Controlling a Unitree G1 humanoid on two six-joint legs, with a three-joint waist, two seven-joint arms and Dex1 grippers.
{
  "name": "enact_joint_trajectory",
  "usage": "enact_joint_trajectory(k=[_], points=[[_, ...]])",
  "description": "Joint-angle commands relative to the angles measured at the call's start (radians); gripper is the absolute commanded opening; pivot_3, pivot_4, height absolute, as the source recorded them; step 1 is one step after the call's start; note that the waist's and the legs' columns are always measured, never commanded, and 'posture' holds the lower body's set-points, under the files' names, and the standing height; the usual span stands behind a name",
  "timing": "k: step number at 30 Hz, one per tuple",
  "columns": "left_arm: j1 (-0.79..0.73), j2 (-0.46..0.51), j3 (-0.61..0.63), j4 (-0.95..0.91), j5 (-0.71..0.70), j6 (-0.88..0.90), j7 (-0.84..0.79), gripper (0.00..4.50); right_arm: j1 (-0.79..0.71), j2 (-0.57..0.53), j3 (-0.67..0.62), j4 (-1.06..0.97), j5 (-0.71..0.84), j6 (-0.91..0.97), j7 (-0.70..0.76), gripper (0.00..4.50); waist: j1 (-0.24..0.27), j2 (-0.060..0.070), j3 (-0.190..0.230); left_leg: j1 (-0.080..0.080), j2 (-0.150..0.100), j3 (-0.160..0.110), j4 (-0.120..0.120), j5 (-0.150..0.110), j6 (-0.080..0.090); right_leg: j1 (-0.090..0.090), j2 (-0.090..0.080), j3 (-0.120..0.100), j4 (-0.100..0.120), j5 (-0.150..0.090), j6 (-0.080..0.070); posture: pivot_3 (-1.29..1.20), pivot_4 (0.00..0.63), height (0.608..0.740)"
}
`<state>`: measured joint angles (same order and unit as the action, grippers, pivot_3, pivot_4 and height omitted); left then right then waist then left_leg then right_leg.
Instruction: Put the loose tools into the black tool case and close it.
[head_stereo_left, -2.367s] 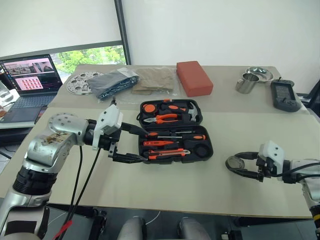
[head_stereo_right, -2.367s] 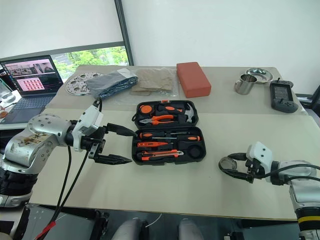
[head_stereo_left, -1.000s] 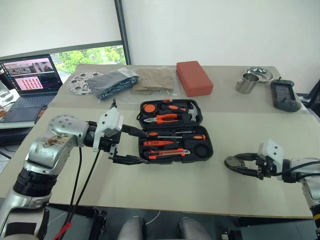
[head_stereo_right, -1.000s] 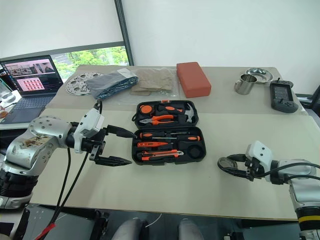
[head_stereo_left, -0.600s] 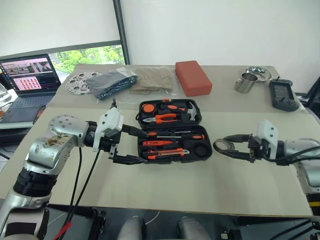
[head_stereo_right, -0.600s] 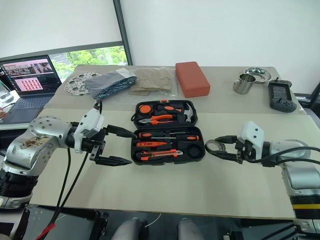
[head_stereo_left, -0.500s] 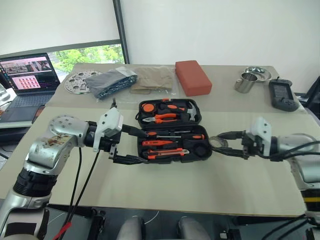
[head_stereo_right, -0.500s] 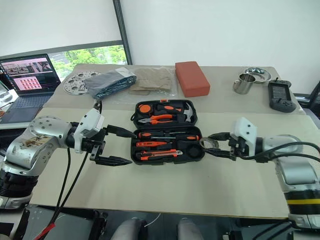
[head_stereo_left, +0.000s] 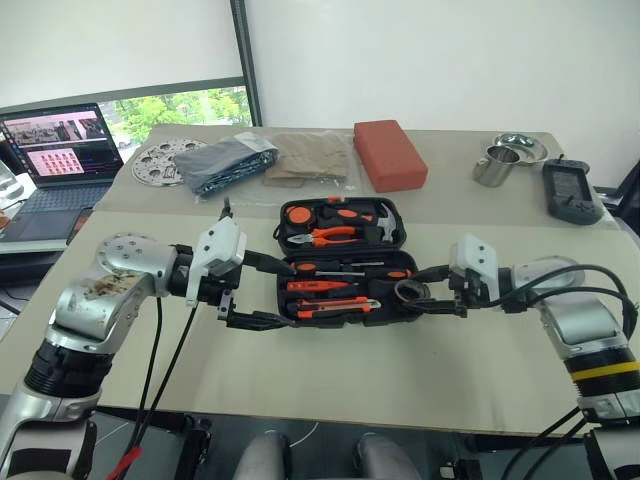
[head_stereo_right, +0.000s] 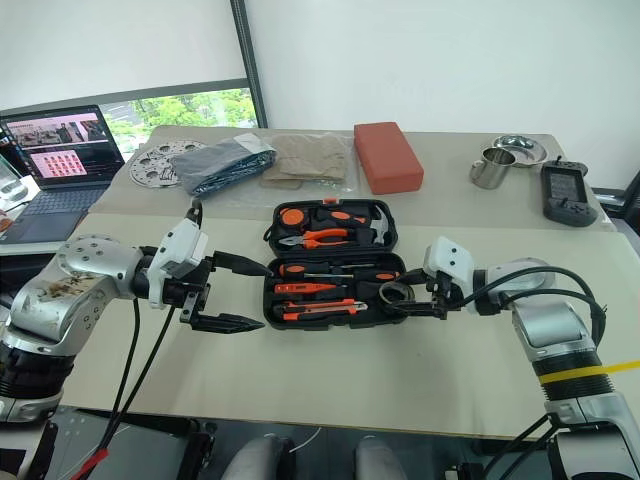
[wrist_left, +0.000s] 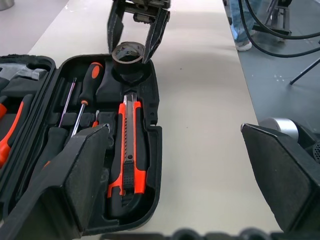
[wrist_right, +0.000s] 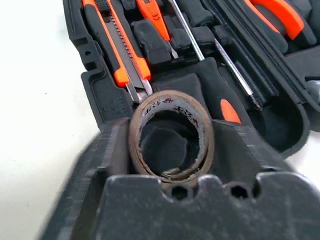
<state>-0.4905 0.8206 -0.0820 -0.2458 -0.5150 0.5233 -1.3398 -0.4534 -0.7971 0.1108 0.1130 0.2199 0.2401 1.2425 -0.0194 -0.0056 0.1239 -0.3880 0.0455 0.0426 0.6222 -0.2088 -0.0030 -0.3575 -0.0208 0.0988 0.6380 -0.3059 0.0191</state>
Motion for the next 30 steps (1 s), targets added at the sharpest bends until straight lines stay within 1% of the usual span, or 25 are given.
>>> enact_joint_trajectory(k=[1, 13, 19, 21, 25, 28, 30], points=[[-0.001, 0.016, 0.032, -0.027, -0.015, -0.007, 0.006, 4.5, -0.021, -0.001, -0.013, -0.008, 0.007, -0.022, 0.01, 4.47, 0.0, 0.0, 0.0, 0.0, 0.0, 0.0, 0.0, 0.0, 0.0, 0.0, 0.0, 0.0, 0.0, 0.0, 0.0, 0.0, 0.15, 0.74], [-0.003, 0.018, 0.03, -0.02, -0.015, -0.011, 0.001, 4.5, -0.008, -0.012, -0.065, 0.009, 0.026, -0.027, 0.006, 4.47, 0.0, 0.0, 0.0, 0.0, 0.0, 0.0, 0.0, 0.0, 0.0, 0.0, 0.0, 0.0, 0.0, 0.0, 0.0, 0.0, 0.15, 0.74], [0.006, 0.012, 0.058, 0.001, -0.019, -0.015, 0.022, 4.5, -0.016, 0.015, -0.104, 0.071, 0.046, -0.056, -0.001, 4.47, -0.001, 0.0, 0.0, 0.0, 0.0, 0.0, 0.0, 0.0, 0.0, 0.0, 0.0, 0.0, 0.0, 0.0, 0.0, 0.0, 0.15, 0.74], [0.006, -0.009, 0.085, 0.027, -0.032, -0.009, 0.05, 4.5, -0.034, 0.031, -0.117, 0.113, 0.052, -0.059, -0.018, 4.47, -0.002, 0.0, 0.0, 0.0, 0.0, 0.0, 0.0, 0.0, 0.0, 0.0, 0.0, 0.0, 0.0, 0.0, 0.0, 0.0, 0.15, 0.74], [0.012, -0.045, 0.118, 0.116, -0.01, -0.008, 0.125, 4.5, -0.096, 0.089, -0.162, 0.203, 0.087, -0.027, -0.077, 4.47, -0.009, 0.0, 0.0, 0.001, 0.0, 0.0, 0.0, 0.0, 0.0, 0.0, 0.0, 0.0, 0.001, 0.0, 0.0, 0.0, 0.15, 0.74], [0.017, -0.071, 0.136, 0.164, -0.013, -0.001, 0.173, 4.5, -0.159, 0.119, -0.154, 0.286, 0.037, -0.016, -0.164, 4.47, -0.014, 0.0, 0.0, 0.001, 0.0, 0.0, 0.0, 0.0, 0.0, 0.0, 0.0, 0.0, 0.002, 0.0, -0.001, 0.0, 0.15, 0.74], [-0.007, -0.104, 0.152, 0.232, -0.014, 0.012, 0.227, 4.5, -0.225, 0.143, -0.146, 0.38, 0.02, 0.009, -0.205, 4.47, -0.018, 0.0, 0.0, 0.001, 0.0, -0.001, 0.0, 0.0, 0.0, 0.0, 0.0, 0.0, 0.002, 0.0, -0.001, 0.0, 0.15, 0.74]])
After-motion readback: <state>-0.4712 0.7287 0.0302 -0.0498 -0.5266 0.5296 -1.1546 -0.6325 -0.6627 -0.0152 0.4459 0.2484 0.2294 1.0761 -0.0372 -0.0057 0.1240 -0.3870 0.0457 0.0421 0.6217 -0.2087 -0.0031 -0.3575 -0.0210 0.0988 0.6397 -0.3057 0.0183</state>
